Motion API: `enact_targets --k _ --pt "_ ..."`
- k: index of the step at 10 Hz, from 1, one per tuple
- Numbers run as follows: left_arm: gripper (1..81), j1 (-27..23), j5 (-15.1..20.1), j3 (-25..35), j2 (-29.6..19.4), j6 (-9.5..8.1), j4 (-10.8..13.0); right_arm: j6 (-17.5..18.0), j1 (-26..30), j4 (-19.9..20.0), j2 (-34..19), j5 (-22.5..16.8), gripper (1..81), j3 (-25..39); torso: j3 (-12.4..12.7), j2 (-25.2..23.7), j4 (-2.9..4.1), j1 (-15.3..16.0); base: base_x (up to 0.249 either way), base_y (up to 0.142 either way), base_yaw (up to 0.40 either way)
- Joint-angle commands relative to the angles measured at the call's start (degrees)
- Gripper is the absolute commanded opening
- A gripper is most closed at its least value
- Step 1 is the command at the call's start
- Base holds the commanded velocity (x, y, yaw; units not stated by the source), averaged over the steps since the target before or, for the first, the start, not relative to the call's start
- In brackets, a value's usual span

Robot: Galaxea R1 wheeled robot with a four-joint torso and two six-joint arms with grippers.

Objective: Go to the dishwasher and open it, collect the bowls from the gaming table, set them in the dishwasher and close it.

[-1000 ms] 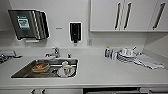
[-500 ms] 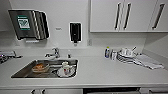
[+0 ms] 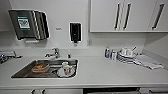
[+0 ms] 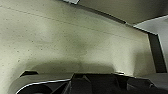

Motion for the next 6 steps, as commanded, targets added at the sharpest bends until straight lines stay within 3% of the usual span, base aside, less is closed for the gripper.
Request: enact_targets --k 1,6 --pt "81.1 -3.29 2.24 0.83 -1.0 0.01 -0.02 -2.31 -0.94 -3.65 0.68 -16.33 81.1 -3.03 0.0 0.0 0.0 0.0 0.0 0.0 0.0" --pt "81.1 -3.29 2.24 0.83 -1.0 0.01 -0.02 -2.31 -1.03 -3.65 0.86 -16.33 81.1 -3.2 0.0 -0.02 0.0 -0.02 -0.072 0.0 0.0"
